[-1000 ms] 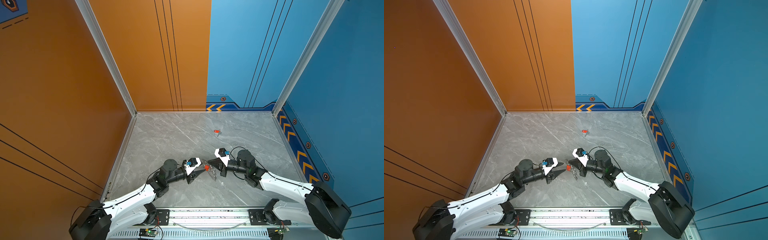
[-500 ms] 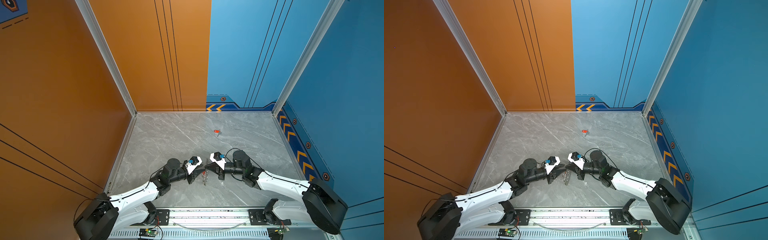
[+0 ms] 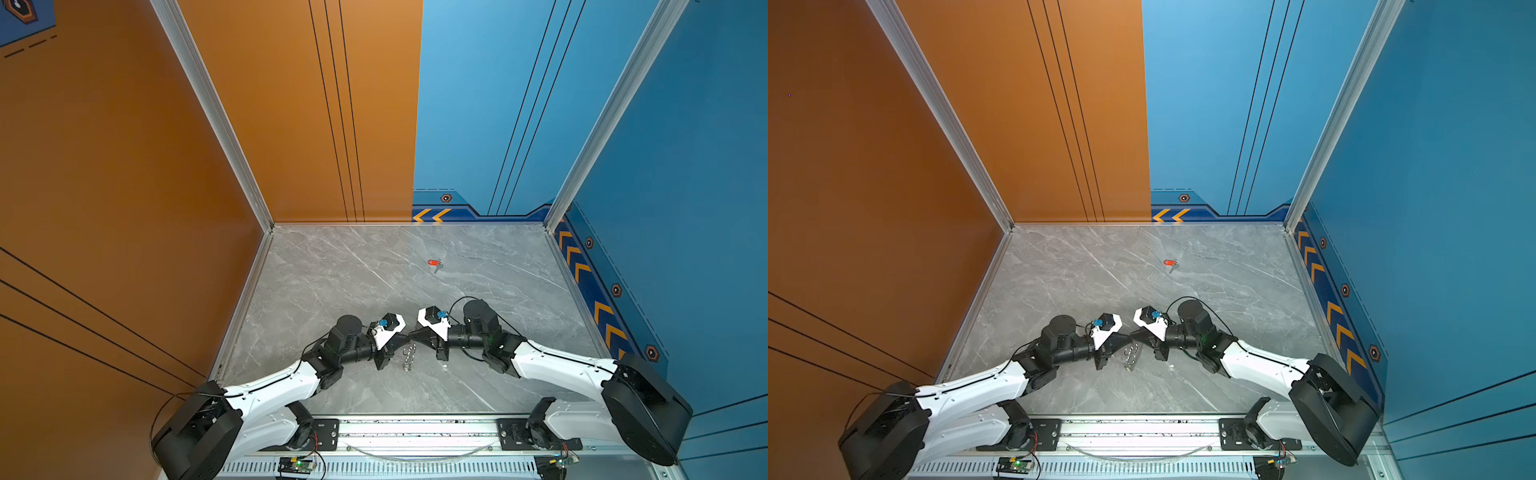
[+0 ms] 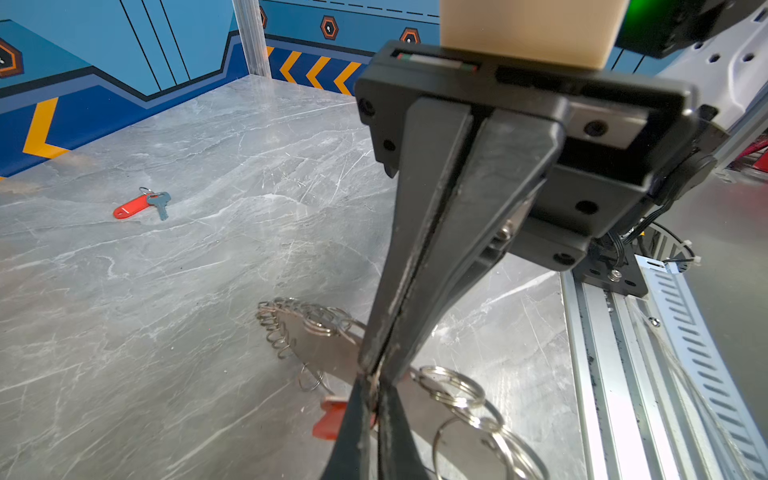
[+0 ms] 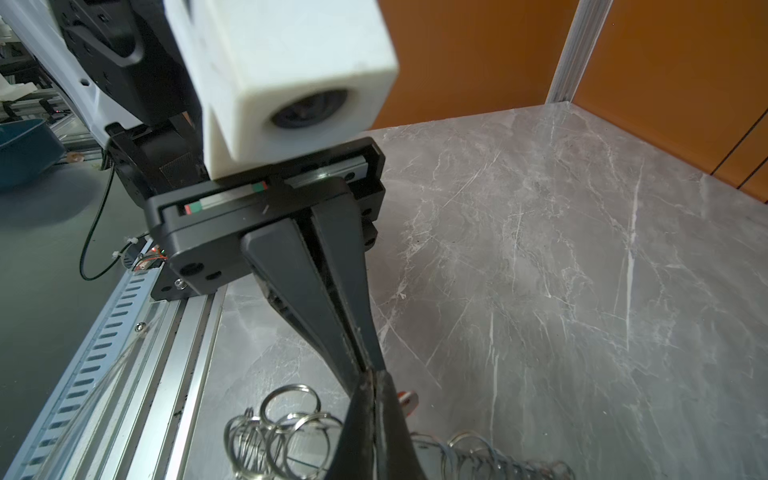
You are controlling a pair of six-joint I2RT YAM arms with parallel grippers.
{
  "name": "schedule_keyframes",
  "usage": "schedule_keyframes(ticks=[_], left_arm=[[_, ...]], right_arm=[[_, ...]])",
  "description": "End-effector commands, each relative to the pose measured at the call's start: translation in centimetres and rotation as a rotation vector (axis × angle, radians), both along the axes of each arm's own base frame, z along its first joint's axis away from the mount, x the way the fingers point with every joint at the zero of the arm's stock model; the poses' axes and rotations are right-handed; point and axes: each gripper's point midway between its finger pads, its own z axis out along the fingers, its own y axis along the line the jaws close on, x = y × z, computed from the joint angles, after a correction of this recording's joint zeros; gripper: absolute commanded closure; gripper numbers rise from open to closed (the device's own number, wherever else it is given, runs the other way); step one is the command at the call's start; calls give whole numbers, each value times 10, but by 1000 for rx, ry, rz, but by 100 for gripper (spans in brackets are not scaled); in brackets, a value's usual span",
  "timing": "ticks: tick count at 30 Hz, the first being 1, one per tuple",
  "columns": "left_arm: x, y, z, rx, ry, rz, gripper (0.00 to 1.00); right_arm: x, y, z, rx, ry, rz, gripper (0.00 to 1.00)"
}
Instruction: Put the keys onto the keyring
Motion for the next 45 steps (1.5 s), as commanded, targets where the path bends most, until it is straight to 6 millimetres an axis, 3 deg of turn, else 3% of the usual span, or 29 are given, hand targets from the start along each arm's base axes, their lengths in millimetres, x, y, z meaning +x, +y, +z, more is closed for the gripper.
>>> schedule_keyframes(ticks=[1,8,13,24,31,45], left_arm=[[7,-7,23,-43,-52,-5,100],[8,-6,21,-40,-51,-2,100],[9,-4,20,-36,-57,6,100],[10,-3,21,-35,-62,8,100],[9,-4,21,-37,-58,3,100],[9,-4,21,-38,-60,-1,100]], right_arm=[[-9,4,1,-9,31,31,98],[3,-2,10,-4,-17,-47,84],[7,-17,13,-27,-97,-120,75],[-27,-36,1,-65,-134,-61,76],[-28,-31,-10,-121,-148,-50,76],[-19,-23,-3,-90,-172,-71,77]])
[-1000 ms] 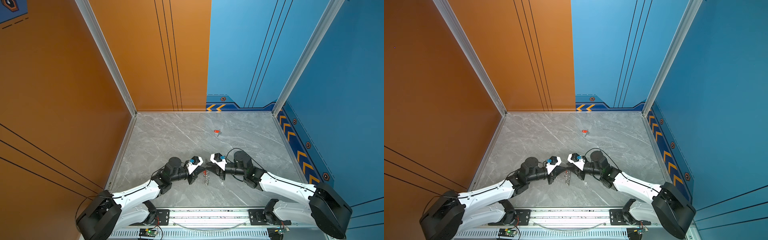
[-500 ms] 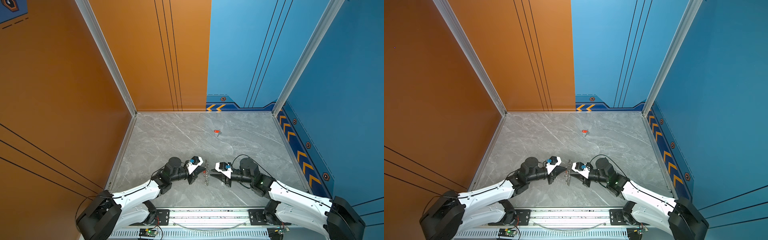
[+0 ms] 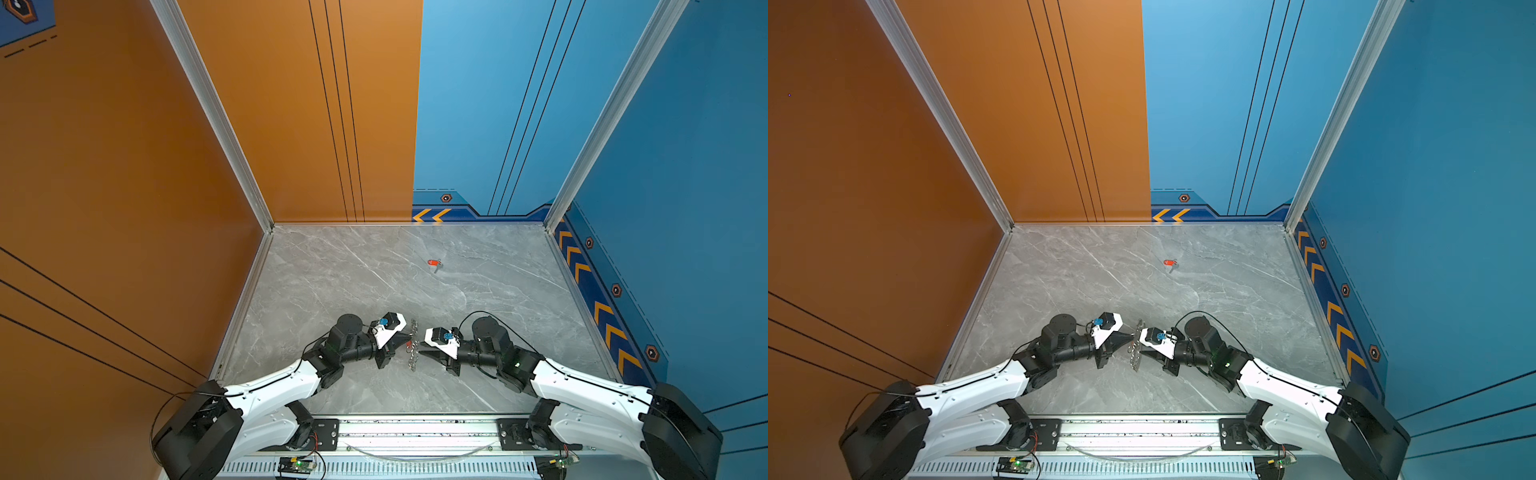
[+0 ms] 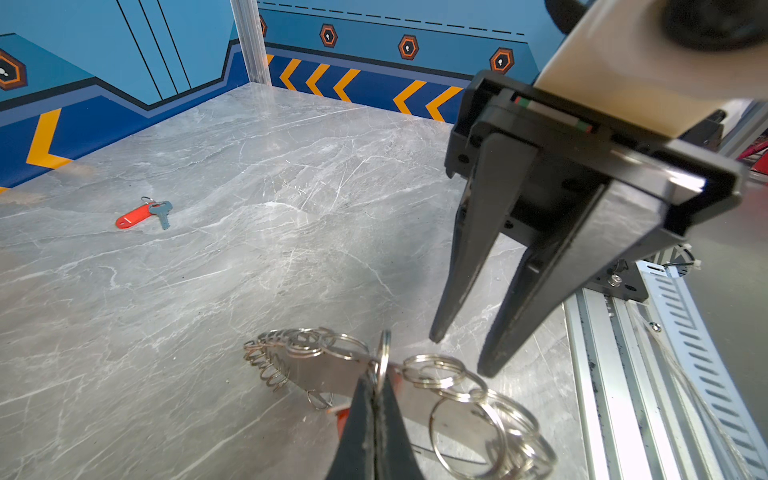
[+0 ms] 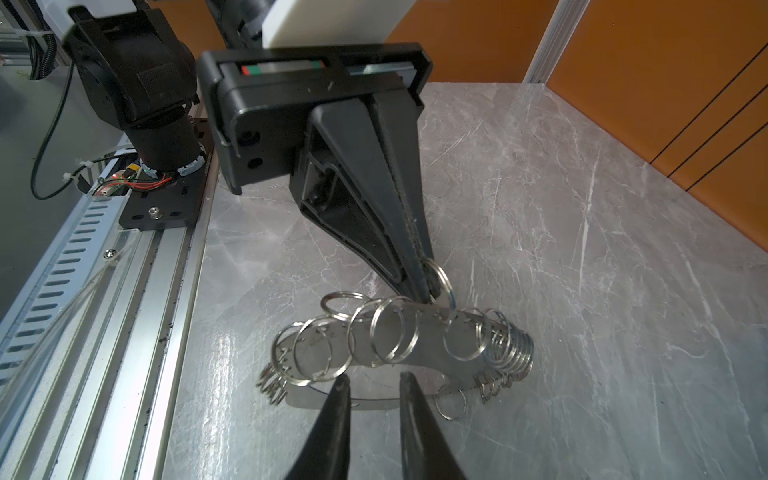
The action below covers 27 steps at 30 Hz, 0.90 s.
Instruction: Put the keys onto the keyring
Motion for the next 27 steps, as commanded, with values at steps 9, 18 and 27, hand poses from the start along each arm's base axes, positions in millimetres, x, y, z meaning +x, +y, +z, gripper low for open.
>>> schedule_keyframes(ticks=[9,18,27], left_arm=[[6,-4,18,-35,-49,-2,100],[5,-4,18,-36,-46,-8,100],[5,-4,18,-36,-46,-9,100]], right_arm=[[8,7,24,50,-68,-13,76],[7,9,29,57,-88,-7,76],[7,8,32,58,-103,-9,77]])
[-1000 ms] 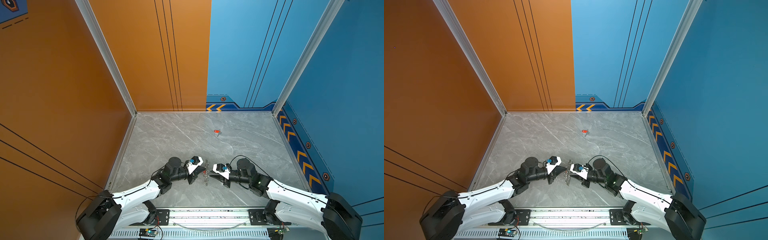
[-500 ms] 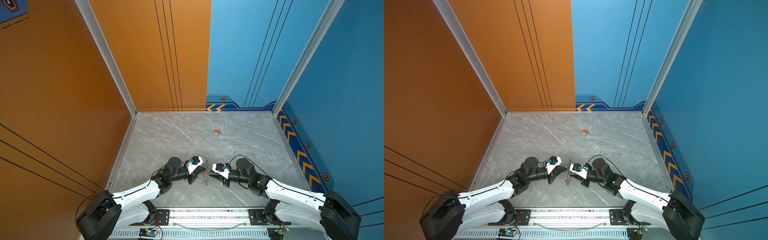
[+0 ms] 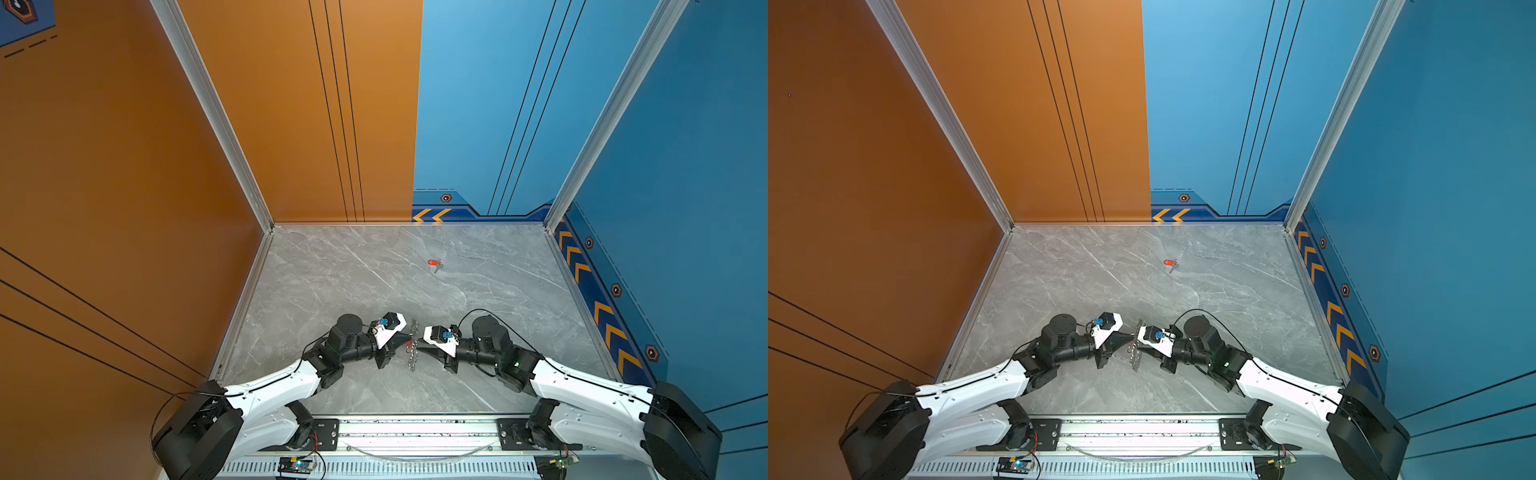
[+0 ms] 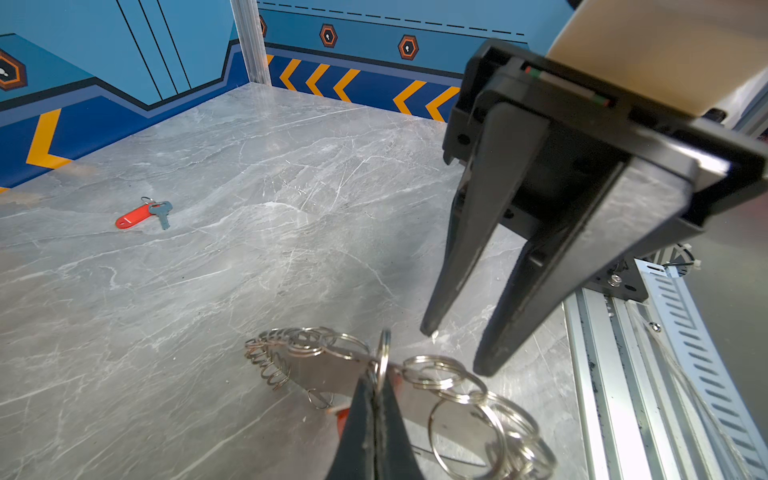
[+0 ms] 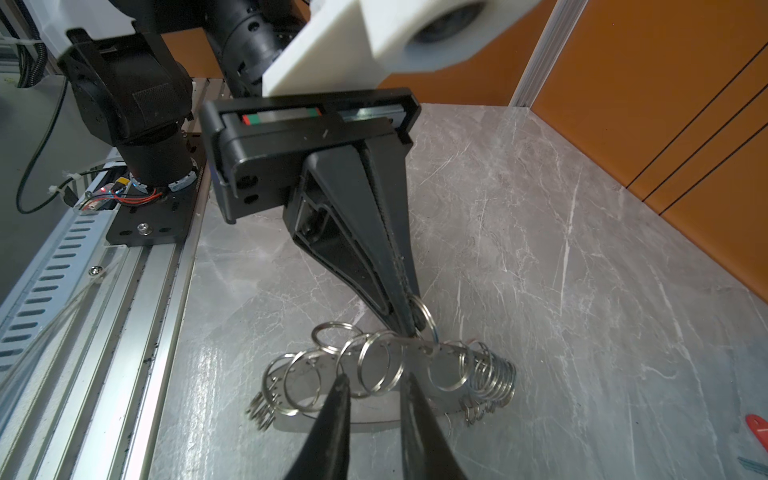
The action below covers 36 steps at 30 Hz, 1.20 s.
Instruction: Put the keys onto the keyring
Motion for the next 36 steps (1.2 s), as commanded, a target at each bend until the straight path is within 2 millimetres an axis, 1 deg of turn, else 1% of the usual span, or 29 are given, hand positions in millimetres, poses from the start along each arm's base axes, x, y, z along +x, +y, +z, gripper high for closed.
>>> schedule_keyframes(ticks=[1,5,9,18,25,32,36], left_arm=[[5,-4,18,-35,-46,-8,100],[5,-4,17,-34,-42,-8,100],[4,-4,17,-35,-39,-11,100],[2,-6,18,-41,-39,-29,100],[1,-6,18,-41,-36,-33,100],[1,-6,17,-39,-35,-31,100],[2,-6,18,-39,-38,-26,100]], right_arm=[[2,4,17,28,-53,2,77],[1,6,14,22,-46,10,76],[4,6,11,12,-51,-7,76],[11,7,11,2,-66,-39,76],[9,10,12,6,-78,-32,76],[12,10,15,1,-115,-64,75],[3,13,14,-5,-110,-21,73]])
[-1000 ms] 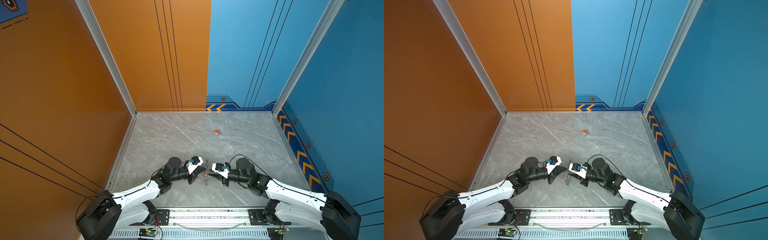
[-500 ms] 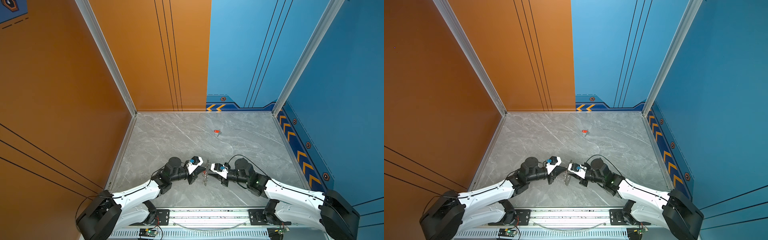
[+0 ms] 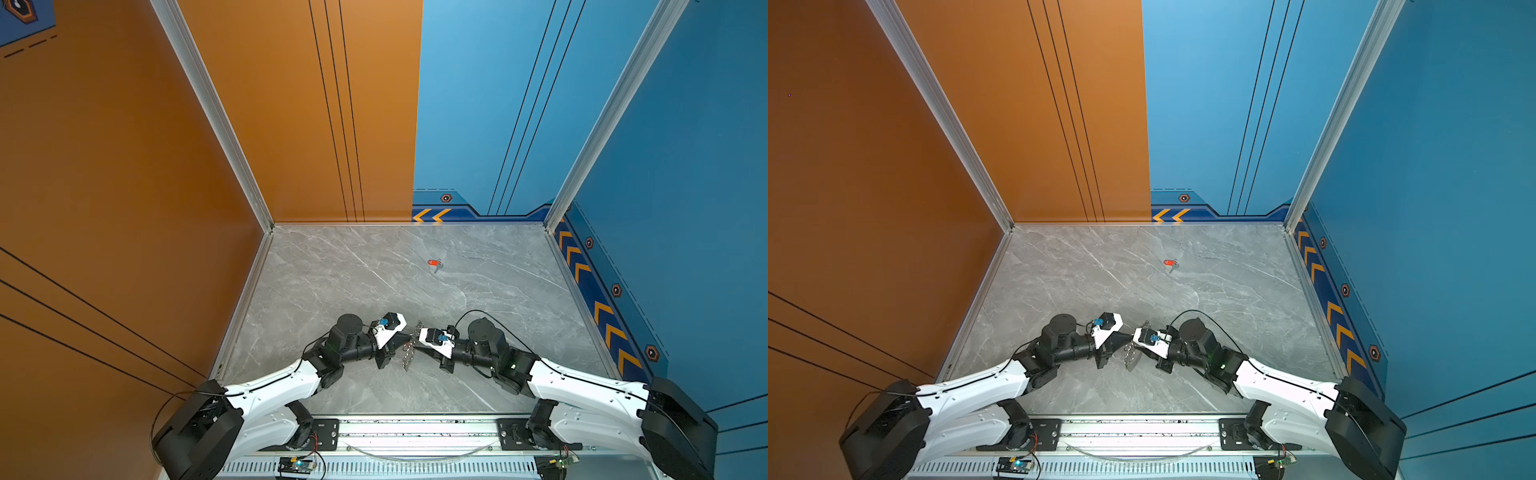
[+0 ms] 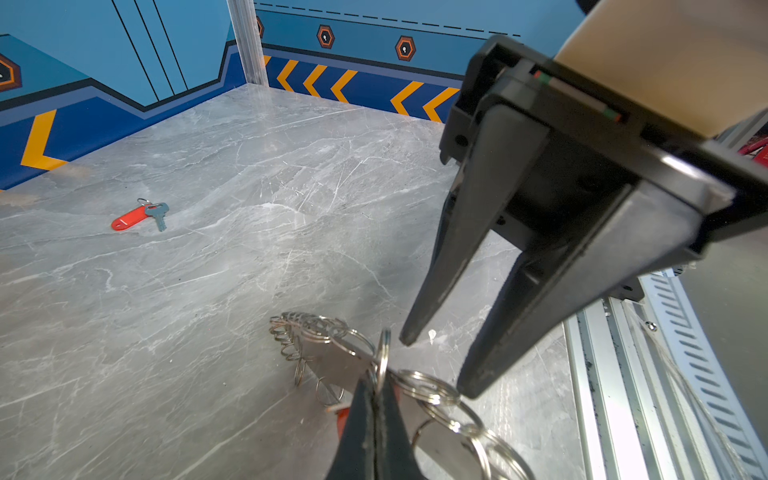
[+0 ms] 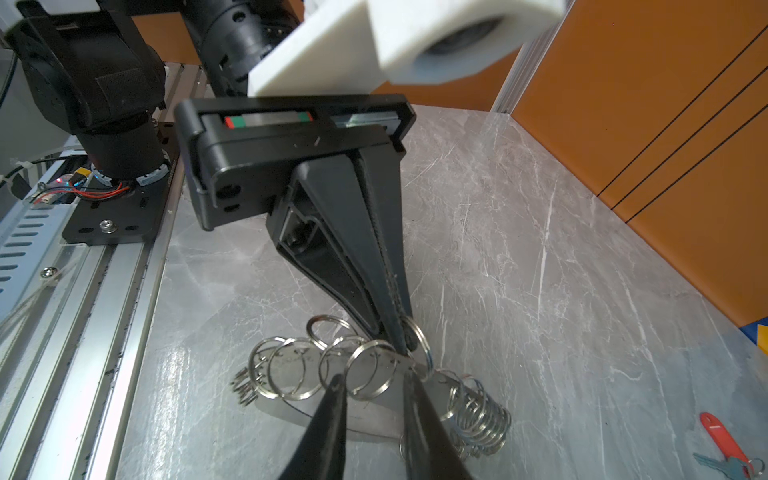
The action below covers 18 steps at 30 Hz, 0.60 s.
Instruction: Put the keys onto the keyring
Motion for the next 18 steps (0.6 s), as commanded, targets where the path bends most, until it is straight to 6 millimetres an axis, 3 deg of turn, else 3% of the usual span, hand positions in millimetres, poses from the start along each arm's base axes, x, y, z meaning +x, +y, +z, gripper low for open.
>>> schedule_keyframes(ticks=[1,18], left_arm=[[3,-5,17,-36,-38,-19,100],[2,-6,18,-37,-37,-24,100]], right_arm=[[-2,6,13,15,-42,19,72],[11,11,9,-33,-70,-63,71]])
